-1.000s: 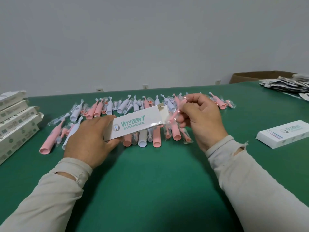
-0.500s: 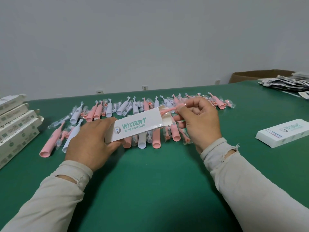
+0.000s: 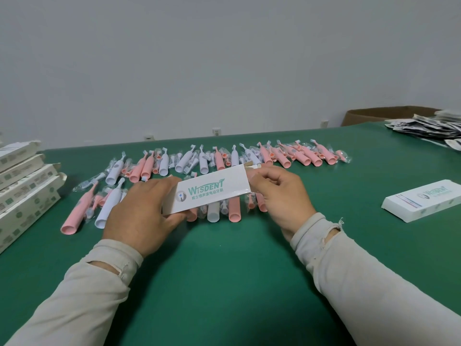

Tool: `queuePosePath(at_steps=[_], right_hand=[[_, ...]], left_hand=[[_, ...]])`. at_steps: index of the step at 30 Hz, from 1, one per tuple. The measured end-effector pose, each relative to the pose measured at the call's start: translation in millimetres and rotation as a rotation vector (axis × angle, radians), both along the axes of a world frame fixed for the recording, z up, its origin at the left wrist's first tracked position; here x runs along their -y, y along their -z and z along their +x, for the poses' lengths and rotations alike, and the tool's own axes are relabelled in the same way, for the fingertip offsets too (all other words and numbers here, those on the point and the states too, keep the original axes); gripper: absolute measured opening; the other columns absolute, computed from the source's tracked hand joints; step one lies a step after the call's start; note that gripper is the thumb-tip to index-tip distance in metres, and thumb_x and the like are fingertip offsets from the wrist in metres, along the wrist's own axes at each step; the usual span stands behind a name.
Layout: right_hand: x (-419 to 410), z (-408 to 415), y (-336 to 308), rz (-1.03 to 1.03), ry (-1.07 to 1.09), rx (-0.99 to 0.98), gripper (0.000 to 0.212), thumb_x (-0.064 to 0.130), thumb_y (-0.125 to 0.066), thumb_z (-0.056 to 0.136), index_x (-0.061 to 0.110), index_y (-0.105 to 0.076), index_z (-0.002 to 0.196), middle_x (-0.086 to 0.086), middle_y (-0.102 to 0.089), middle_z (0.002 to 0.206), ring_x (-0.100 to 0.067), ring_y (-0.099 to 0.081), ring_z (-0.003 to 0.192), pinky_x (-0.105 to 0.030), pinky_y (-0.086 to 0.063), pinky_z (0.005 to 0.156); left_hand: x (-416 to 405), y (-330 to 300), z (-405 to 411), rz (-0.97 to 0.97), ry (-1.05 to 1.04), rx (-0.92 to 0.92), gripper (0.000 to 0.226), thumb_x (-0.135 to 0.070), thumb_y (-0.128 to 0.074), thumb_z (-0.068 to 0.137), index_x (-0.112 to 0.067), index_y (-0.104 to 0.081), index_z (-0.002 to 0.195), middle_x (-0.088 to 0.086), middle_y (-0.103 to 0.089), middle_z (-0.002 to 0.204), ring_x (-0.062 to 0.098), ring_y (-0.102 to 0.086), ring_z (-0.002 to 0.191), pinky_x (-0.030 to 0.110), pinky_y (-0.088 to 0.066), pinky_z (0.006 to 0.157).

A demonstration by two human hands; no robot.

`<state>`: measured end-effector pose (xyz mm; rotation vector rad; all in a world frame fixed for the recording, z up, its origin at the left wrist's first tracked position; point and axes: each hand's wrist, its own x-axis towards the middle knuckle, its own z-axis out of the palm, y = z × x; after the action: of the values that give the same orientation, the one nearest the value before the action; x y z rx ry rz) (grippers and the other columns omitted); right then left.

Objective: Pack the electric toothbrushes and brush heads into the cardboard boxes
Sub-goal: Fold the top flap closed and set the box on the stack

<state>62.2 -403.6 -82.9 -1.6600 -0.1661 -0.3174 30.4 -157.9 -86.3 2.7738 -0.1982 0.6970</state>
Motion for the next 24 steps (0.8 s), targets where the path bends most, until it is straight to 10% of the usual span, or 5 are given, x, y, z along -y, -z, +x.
queuePosePath(at_steps=[4, 10, 19, 24], right_hand=[[-6.1, -4.7, -1.3, 0.085, -0.177, -0.132, 0.030, 0.042, -0.054, 0.089, 0.027, -0.080, 0.096, 0.007, -0.074, 0.112, -0.001, -0.062, 0.086, -0.028, -0.042, 0.079], [-0.1, -3.4, 3.9, -0.184, -0.373, -0.083, 0.070, 0.079, -0.050, 0.075, 0.023, -0.079, 0.105, 0.014, -0.061, 0.133, -0.004, -0.052, 0.127, -0.041, -0.031, 0.117], [20.1, -3.7, -8.0, -0.422, -0.431, 0.031, 0.042, 0.040, -0.077, 0.061, 0.052, -0.072, 0.101, 0.019, -0.036, 0.149, 0.009, -0.041, 0.131, -0.027, -0.041, 0.109], [24.0, 1.7, -6.8, -0.198, -0.209, 0.109, 0.029, 0.007, -0.071, 0.084, 0.032, -0.060, 0.094, 0.009, -0.063, 0.111, -0.010, -0.063, 0.068, -0.025, -0.052, 0.064]], left_hand=[[1.4, -1.1, -1.8, -0.018, 0.015, -0.008, 0.068, -0.065, -0.052, 0.070, -0.034, -0.053, 0.130, -0.007, -0.064, 0.114, 0.016, -0.044, 0.096, 0.043, -0.049, 0.077], [-1.6, 2.1, 1.6, -0.009, 0.037, -0.022, 0.063, -0.066, -0.059, 0.074, -0.037, -0.051, 0.130, -0.011, -0.063, 0.119, 0.015, -0.046, 0.101, 0.044, -0.050, 0.080], [-6.8, 5.1, 3.8, -0.028, 0.041, -0.011, 0.063, -0.062, -0.070, 0.076, -0.038, -0.052, 0.131, -0.013, -0.062, 0.115, 0.014, -0.049, 0.099, 0.045, -0.053, 0.078], [-8.9, 5.3, 4.5, -0.055, 0.015, 0.004, 0.060, -0.047, -0.079, 0.077, -0.037, -0.053, 0.132, -0.011, -0.062, 0.112, 0.014, -0.047, 0.095, 0.040, -0.050, 0.077]])
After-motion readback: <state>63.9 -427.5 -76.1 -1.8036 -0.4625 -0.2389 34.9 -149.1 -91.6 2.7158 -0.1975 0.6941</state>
